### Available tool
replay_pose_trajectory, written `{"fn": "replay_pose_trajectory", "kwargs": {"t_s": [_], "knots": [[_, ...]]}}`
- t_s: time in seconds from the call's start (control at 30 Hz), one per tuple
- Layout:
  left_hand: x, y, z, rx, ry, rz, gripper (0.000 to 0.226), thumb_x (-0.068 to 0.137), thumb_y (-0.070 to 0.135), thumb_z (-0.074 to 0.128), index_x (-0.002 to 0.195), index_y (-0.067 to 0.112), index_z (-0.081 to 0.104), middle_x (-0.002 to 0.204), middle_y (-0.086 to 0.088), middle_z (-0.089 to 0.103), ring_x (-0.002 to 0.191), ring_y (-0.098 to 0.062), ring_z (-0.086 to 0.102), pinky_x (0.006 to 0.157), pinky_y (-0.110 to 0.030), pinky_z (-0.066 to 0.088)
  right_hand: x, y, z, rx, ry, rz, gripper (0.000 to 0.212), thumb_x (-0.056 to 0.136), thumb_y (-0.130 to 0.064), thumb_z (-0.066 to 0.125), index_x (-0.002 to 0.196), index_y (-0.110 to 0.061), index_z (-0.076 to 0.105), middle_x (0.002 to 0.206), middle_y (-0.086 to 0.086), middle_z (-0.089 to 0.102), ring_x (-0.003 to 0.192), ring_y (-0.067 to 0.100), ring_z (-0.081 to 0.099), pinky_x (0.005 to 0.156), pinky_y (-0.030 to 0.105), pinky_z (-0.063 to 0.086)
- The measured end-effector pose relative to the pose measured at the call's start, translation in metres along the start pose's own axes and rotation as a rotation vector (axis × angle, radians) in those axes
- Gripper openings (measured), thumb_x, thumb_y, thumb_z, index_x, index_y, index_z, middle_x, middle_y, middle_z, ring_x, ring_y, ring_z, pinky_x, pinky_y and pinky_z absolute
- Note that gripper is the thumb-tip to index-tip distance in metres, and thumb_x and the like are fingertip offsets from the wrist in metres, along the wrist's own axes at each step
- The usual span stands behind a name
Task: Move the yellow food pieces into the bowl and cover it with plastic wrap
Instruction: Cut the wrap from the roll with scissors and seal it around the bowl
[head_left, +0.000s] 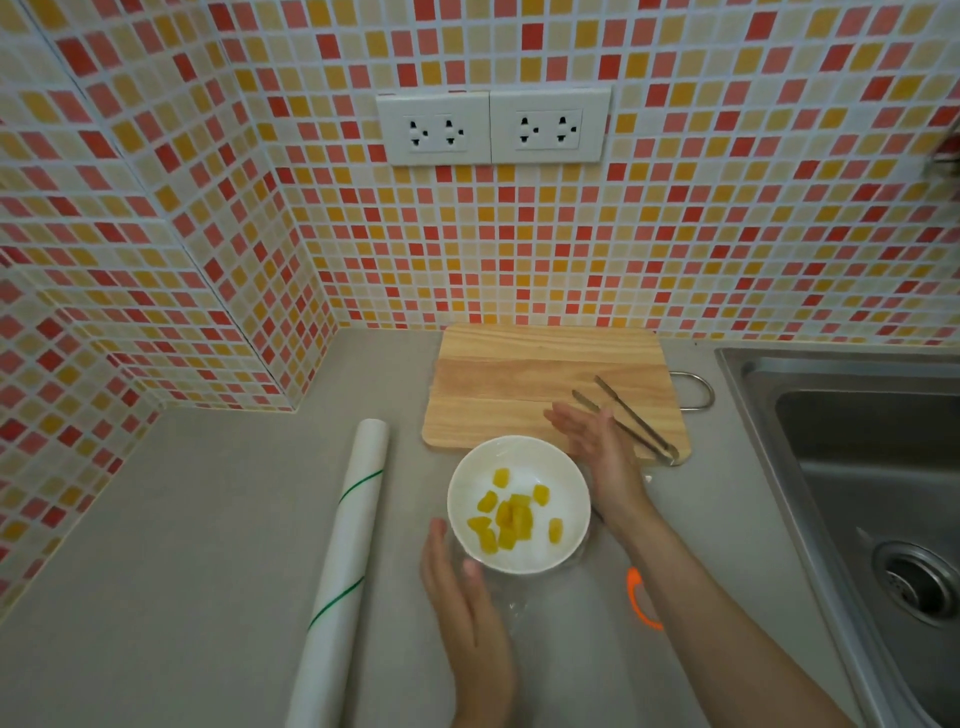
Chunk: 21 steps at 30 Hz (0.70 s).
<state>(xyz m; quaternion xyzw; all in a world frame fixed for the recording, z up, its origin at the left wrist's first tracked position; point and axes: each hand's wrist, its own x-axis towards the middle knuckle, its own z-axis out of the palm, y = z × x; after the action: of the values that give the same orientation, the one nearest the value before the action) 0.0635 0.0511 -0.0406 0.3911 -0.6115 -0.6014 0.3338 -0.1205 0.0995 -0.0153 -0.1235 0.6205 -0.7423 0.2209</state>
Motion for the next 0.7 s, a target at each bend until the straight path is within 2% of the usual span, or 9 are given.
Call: {"fn": "replay_pose_trajectory", "kwargs": {"t_s": [0.1,0.2,0.27,0.33,0.43,0.5,0.57,0.63,0.7], "knots": [[-0.006,0.001,0.016,-0.03,-0.001,-0.108,0.065,0.088,0.046,0.028,0.148,0.026,0.016,0.153,0.016,0.015,0.138,0.008,0.014,0.113,-0.023,0.016,0.018,-0.005,0.01,-0.032,-0.217,0.169,0.066,0.077,-0.067,0.026,0.108,-0.025,0.066,0.123,0.004,0.064,0.121,0.016,0.054,0.107,0.036,0.036],[0.016,0.008,0.027,-0.149,0.043,-0.142,0.064,0.089,0.049,0.024,0.148,0.027,0.015,0.156,0.011,0.019,0.142,-0.005,0.021,0.119,-0.036,0.019,0.021,0.001,0.014,-0.107,-0.334,0.259,0.073,0.073,-0.074,0.029,0.107,-0.024,0.07,0.121,0.006,0.066,0.115,0.022,0.06,0.102,0.041,0.043],[0.035,0.01,0.034,-0.263,0.123,-0.192,0.051,0.097,0.045,0.022,0.146,0.028,0.025,0.152,0.005,0.033,0.138,-0.013,0.034,0.116,-0.042,0.028,0.015,0.007,0.014,-0.089,-0.28,0.269,0.068,0.073,-0.072,0.032,0.103,-0.025,0.071,0.113,0.006,0.069,0.11,0.026,0.062,0.102,0.048,0.043],[0.053,0.009,0.037,-0.374,0.159,-0.261,0.044,0.1,0.039,0.02,0.136,0.028,0.044,0.143,-0.002,0.047,0.13,-0.02,0.046,0.111,-0.044,0.035,0.006,0.015,0.013,-0.011,-0.187,0.246,0.06,0.075,-0.068,0.035,0.101,-0.027,0.071,0.108,0.002,0.071,0.108,0.026,0.062,0.105,0.051,0.041],[0.068,0.01,0.04,-0.511,0.046,-0.328,0.052,0.099,0.045,0.014,0.117,0.028,0.061,0.126,-0.01,0.062,0.116,-0.025,0.057,0.098,-0.039,0.045,-0.01,0.03,0.012,0.11,-0.039,0.2,0.056,0.079,-0.065,0.035,0.104,-0.029,0.07,0.115,0.004,0.069,0.114,0.028,0.06,0.104,0.053,0.041],[0.076,0.009,0.042,-0.572,-0.087,-0.353,0.064,0.097,0.052,0.01,0.125,0.019,0.058,0.125,-0.014,0.062,0.117,-0.029,0.057,0.098,-0.04,0.046,-0.018,0.032,0.013,0.199,0.065,0.192,0.055,0.084,-0.064,0.031,0.102,-0.031,0.07,0.11,0.002,0.072,0.111,0.028,0.062,0.098,0.049,0.046],[0.083,0.011,0.041,-0.588,-0.207,-0.399,0.075,0.093,0.059,0.008,0.132,0.013,0.051,0.13,-0.018,0.058,0.122,-0.033,0.053,0.106,-0.048,0.039,-0.025,0.032,0.014,0.255,0.123,0.189,0.063,0.08,-0.068,0.027,0.11,-0.029,0.066,0.115,0.005,0.069,0.114,0.027,0.06,0.1,0.048,0.044],[0.091,0.013,0.036,-0.539,-0.315,-0.419,0.079,0.09,0.062,0.006,0.135,0.012,0.048,0.134,-0.019,0.055,0.126,-0.034,0.05,0.111,-0.052,0.033,-0.031,0.032,0.014,0.24,0.148,0.214,0.073,0.076,-0.072,0.026,0.12,-0.025,0.06,0.123,0.009,0.064,0.118,0.028,0.057,0.104,0.049,0.041],[0.097,0.017,0.031,-0.474,-0.367,-0.393,0.079,0.09,0.06,0.006,0.134,0.009,0.046,0.133,-0.021,0.054,0.126,-0.037,0.048,0.111,-0.053,0.032,-0.037,0.032,0.013,0.151,0.166,0.236,0.071,0.083,-0.071,0.021,0.118,-0.026,0.062,0.119,0.009,0.067,0.114,0.025,0.06,0.101,0.046,0.044]]}}
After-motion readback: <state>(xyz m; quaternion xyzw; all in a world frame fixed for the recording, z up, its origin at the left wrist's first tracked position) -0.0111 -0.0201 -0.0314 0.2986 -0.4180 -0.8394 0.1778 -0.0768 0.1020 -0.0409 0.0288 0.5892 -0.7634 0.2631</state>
